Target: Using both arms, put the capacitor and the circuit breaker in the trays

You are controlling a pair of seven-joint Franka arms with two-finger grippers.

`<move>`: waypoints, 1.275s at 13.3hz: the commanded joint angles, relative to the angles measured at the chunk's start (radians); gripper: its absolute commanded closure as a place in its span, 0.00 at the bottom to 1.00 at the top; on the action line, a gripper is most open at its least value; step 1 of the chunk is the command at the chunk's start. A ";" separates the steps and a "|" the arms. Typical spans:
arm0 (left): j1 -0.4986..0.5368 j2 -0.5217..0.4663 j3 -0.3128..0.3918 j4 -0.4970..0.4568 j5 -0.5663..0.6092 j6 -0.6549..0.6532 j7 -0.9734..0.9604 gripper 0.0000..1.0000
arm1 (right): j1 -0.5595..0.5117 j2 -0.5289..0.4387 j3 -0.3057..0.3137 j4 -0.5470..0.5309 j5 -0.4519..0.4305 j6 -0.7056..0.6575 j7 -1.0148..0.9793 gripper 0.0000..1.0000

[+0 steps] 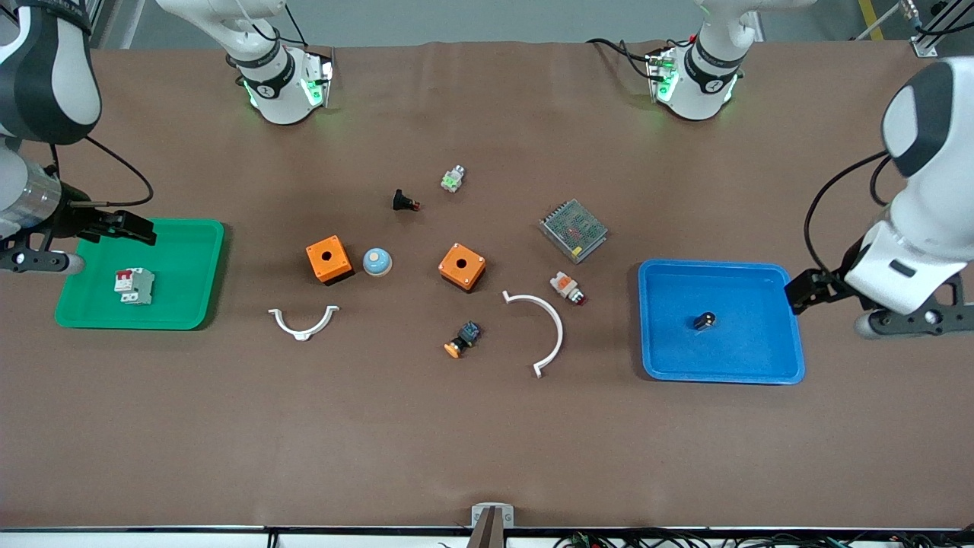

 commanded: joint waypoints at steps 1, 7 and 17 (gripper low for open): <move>0.020 -0.069 -0.006 -0.006 -0.050 -0.073 0.053 0.00 | 0.018 -0.056 -0.006 -0.014 0.023 -0.026 0.031 0.02; 0.011 -0.218 0.037 -0.086 -0.119 -0.242 0.137 0.00 | 0.013 -0.046 0.002 0.170 0.041 -0.099 0.041 0.00; -0.005 -0.358 0.032 -0.229 -0.113 -0.233 0.117 0.00 | -0.008 -0.036 -0.009 0.336 0.041 -0.199 0.034 0.00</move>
